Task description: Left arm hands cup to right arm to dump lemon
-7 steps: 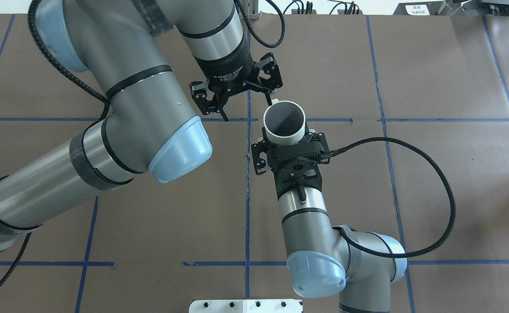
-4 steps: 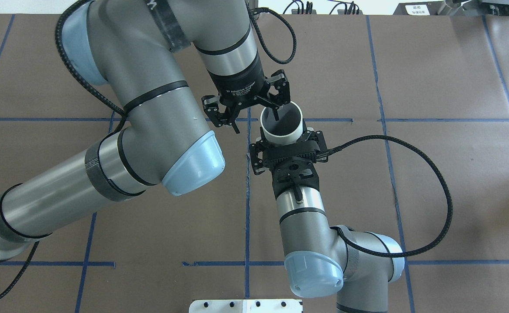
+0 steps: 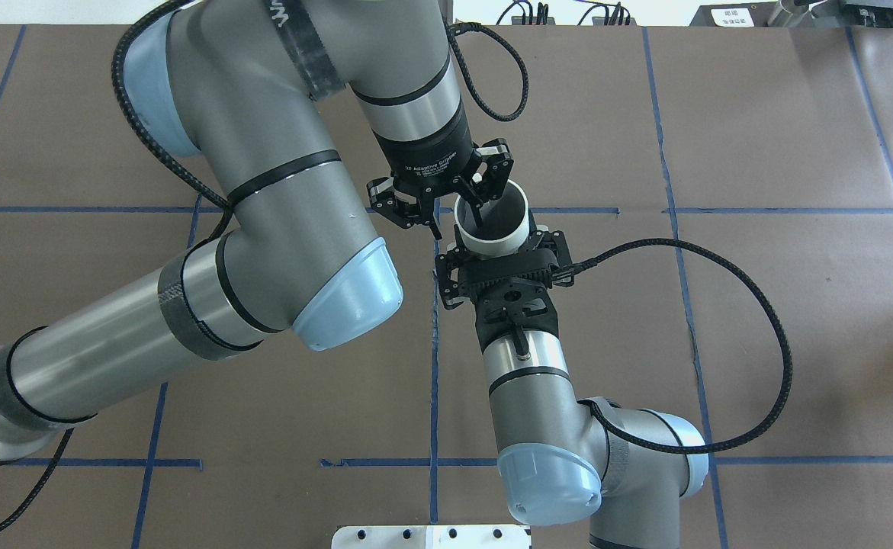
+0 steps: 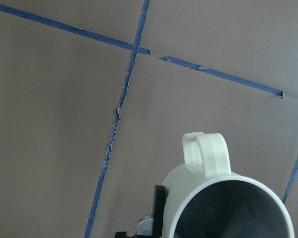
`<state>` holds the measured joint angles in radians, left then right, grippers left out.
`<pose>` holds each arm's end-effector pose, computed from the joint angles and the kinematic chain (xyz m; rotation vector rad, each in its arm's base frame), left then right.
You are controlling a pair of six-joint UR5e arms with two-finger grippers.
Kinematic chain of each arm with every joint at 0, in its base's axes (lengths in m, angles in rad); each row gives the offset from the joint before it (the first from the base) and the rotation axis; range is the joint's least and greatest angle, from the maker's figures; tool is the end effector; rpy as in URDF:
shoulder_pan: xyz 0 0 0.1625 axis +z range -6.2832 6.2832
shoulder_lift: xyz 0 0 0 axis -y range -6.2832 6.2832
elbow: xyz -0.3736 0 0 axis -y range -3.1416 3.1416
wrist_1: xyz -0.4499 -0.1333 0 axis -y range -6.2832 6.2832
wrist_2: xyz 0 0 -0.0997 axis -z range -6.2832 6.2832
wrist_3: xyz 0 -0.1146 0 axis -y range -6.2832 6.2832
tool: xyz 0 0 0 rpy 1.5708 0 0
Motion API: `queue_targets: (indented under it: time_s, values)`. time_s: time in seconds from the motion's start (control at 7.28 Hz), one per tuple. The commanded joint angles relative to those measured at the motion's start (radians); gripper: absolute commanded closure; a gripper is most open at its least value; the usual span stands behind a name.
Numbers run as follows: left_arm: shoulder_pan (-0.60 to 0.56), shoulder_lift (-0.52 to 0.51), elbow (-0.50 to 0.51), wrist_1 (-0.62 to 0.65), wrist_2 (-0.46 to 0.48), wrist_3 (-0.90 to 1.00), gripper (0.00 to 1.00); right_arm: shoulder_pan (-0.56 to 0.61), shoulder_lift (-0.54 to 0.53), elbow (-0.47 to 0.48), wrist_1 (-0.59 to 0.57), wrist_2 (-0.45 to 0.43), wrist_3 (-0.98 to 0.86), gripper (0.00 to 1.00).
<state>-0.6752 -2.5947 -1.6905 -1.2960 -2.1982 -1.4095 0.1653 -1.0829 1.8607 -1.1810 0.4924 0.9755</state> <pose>0.4589 -0.4520 -0.0689 -0.1951 1.0038 -0.1961 -0.5381 -0.3273 0.1064 1.2484 -0.6100 0.2694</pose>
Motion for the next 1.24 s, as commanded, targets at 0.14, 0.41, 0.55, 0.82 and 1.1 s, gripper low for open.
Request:
queue_targets:
  time_s: [0.14,0.41,0.55,0.82,1.1]
  values:
    - [0.000,0.001,0.000,0.000,0.000,0.001,0.49,-0.004,0.000,0.002,0.001,0.000,-0.009,0.70]
    - [0.000,0.002,0.002,0.000,0.000,0.001,0.53,-0.009,0.000,0.005,0.004,-0.002,-0.015,0.70]
    - [0.000,0.002,0.000,0.000,0.000,0.001,0.61,-0.009,0.000,0.006,0.006,-0.002,-0.015,0.70]
    - [0.000,0.005,-0.001,0.000,0.000,0.001,1.00,-0.009,0.000,0.003,0.009,-0.002,-0.020,0.38]
    - [0.000,0.004,-0.001,0.003,-0.002,0.000,1.00,-0.007,0.000,0.002,0.011,0.000,-0.018,0.00]
